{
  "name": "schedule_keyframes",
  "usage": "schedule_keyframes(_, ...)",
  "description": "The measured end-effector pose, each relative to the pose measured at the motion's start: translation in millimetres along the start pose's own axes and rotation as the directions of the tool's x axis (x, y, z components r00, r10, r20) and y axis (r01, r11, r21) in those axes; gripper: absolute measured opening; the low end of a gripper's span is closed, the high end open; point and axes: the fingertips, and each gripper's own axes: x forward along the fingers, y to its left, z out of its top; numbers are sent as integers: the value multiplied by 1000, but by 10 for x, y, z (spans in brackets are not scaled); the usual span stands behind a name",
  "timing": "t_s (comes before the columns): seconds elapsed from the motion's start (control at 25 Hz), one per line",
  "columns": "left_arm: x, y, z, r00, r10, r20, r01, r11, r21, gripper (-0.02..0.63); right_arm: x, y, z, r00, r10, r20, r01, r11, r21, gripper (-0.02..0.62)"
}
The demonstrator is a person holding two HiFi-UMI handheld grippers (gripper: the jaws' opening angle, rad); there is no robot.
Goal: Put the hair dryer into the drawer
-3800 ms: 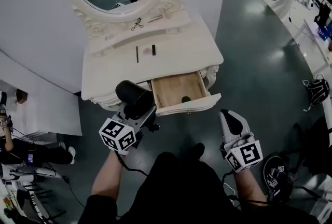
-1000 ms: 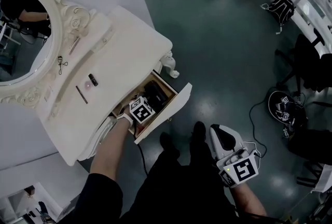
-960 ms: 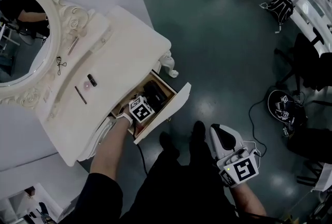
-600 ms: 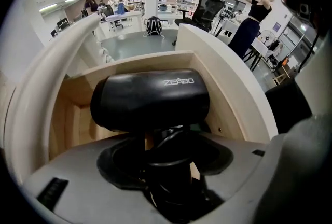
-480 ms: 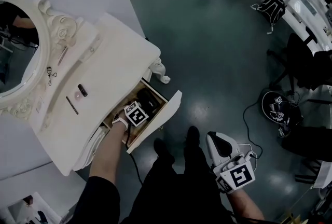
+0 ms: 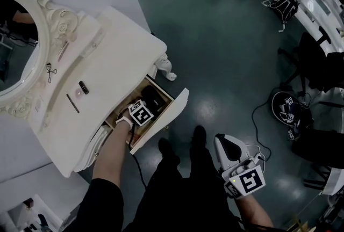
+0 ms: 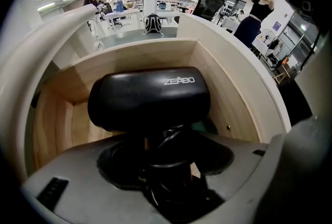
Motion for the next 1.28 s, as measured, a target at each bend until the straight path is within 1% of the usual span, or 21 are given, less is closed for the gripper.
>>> schedule_keyframes(0.12,18,-4,13,1000,3,9,-3,1000,9,265,19,-16,-19,1000,-4,-4,4,1000,9,2)
schedule_keyframes(0.28,-10,20,-24,1000,6,29,-6,1000,-3,273,93,33,-7,1000,10,-5,-10,1000,-2,2)
schedule_keyframes(0.4,-73,43,-21,999,26,45,-27,999,17,295,124,42,21,1000,19,-4,-19,1000,-9,2)
schedule_keyframes(0.48,-148,76,-5,996,51,67,-52,999,14,312,152,49,34,1000,24,-2,-24,1000,-8,2)
schedule_keyframes(0.6,-362,100,58,988,99,120,-101,995,4,316,206,79,96,999,38,9,-38,999,-19,2)
schedule_keyframes(0.68,-573,88,130,979,130,156,-134,991,15,317,248,100,175,999,47,21,-46,998,-34,2)
schedule_keyframes(0.84,-1106,3,300,958,157,240,-170,985,35,316,324,132,394,997,56,59,-52,996,-72,2)
schedule_keyframes(0.88,-1266,-25,344,949,166,269,-183,982,40,316,338,141,456,996,58,71,-52,995,-82,2)
schedule_keyframes(0.96,-1612,-79,440,923,192,335,-219,975,45,314,364,152,587,994,61,95,-52,993,-102,2)
schedule_keyframes(1.04,-1969,-114,544,887,228,402,-265,963,39,311,395,147,736,991,62,121,-47,991,-124,2)
schedule_keyframes(1.08,-2149,-119,598,865,250,435,-291,956,31,310,413,143,817,989,62,135,-43,990,-134,2)
schedule_keyframes(1.16,-2510,-120,707,811,299,503,-346,938,1,301,448,144,985,985,58,165,-33,988,-148,2)
schedule_keyframes(1.28,-3055,-125,862,712,369,597,-404,911,-82,279,484,186,1249,975,54,215,-20,987,-158,2)
